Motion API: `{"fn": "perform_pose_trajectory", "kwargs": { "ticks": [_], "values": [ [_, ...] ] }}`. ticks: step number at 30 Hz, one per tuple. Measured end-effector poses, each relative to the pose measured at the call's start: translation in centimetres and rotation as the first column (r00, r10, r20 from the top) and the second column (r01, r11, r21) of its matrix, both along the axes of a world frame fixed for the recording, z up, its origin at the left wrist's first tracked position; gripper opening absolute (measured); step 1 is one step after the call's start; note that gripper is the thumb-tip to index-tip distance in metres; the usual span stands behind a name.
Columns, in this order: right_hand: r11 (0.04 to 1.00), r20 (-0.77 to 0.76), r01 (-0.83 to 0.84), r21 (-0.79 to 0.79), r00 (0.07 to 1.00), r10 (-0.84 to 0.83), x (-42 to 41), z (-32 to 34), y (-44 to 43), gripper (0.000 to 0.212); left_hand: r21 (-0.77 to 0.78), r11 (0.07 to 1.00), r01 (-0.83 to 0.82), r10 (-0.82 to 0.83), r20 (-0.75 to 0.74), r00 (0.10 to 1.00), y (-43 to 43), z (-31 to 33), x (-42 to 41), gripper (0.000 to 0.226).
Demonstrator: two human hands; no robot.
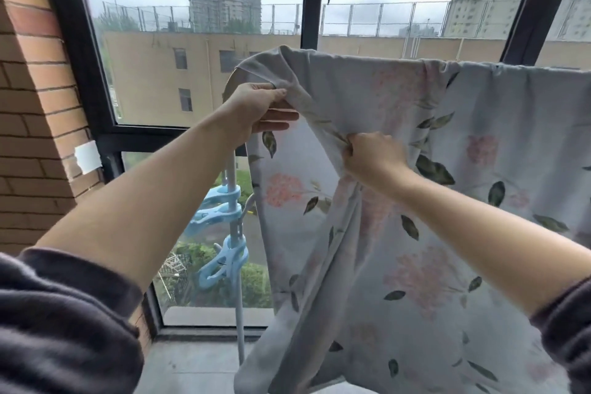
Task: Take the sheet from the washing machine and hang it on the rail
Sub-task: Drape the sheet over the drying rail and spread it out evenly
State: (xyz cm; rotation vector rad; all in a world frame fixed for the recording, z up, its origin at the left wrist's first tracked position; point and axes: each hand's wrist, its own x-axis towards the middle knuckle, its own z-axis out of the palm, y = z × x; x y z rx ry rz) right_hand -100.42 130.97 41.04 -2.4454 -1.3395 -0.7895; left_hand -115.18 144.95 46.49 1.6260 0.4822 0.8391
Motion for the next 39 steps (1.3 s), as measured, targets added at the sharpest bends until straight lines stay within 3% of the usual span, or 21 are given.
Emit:
{"fn": "perform_pose_trajectory", "kwargs": {
  "ticks": [3, 6, 11, 13, 16, 20, 23, 27, 31, 33, 36, 39],
  "values": [
    [1.0, 0.093, 0.027, -0.002, 0.995, -0.027, 0.1, 0.6, 0.4, 0.027, 0.003, 0.999, 0.035, -0.035, 0.048, 0.998, 0.4, 0.5, 0.2, 0.015],
    [0.998, 0.073, 0.054, -0.013, 0.996, -0.053, -0.8, 1.2, 0.9, 0.027, 0.03, 0.997, 0.07, -0.073, 0.081, 0.994, 1.0, 1.6, -0.3, 0.014],
    [0.993, -0.167, -0.05, -0.105, 0.985, 0.032, -3.1, 2.1, 2.6, 0.025, 0.074, 0.982, 0.173, -0.181, 0.111, 0.977, 2.5, 3.5, -1.6, 0.017],
    [0.995, -0.185, -0.08, -0.059, 0.98, 0.068, -4.0, 2.8, 3.6, 0.028, 0.115, 0.981, 0.158, -0.167, 0.069, 0.984, 3.4, 4.4, -2.4, 0.015],
    [0.988, -0.105, -0.11, 0.107, 0.987, 0.122, -5.1, 3.6, 4.8, 0.033, 0.115, 0.978, 0.172, -0.186, 0.124, 0.975, 4.7, 5.9, -3.5, 0.014],
    [0.931, 0.03, -0.153, 0.33, 0.988, 0.152, -6.4, 5.1, 5.8, 0.022, 0.284, 0.957, 0.064, -0.105, 0.133, 0.985, 7.1, 6.0, -4.1, 0.025],
    [0.913, 0.069, -0.151, 0.378, 0.988, 0.135, -6.8, 6.2, 6.7, 0.018, 0.43, 0.902, 0.024, -0.101, 0.157, 0.982, 8.2, 5.8, -4.5, 0.032],
    [0.92, 0.103, -0.118, 0.375, 0.991, 0.085, -6.7, 7.7, 7.6, 0.019, 0.456, 0.89, 0.014, -0.163, 0.29, 0.943, 9.2, 6.4, -6.0, 0.03],
    [0.915, 0.081, -0.103, 0.389, 0.994, 0.077, -6.9, 8.7, 8.5, 0.034, 0.469, 0.883, -0.031, -0.191, 0.419, 0.888, 11.2, 6.4, -7.7, 0.039],
    [0.929, 0.057, -0.103, 0.356, 0.994, 0.088, -6.9, 8.6, 9.1, 0.039, 0.384, 0.921, -0.061, -0.121, 0.433, 0.893, 12.5, 5.5, -8.2, 0.041],
    [0.955, 0.048, -0.076, 0.288, 0.997, 0.065, -6.8, 8.0, 10.1, 0.036, 0.048, 0.998, 0.031, -0.048, 0.419, 0.907, 14.1, 4.2, -8.7, 0.023],
    [0.944, 0.056, -0.093, 0.317, 0.995, 0.079, -6.6, 7.9, 10.6, 0.035, -0.185, 0.972, 0.144, -0.096, 0.247, 0.964, 14.0, 3.6, -9.5, 0.028]
  ]
}}
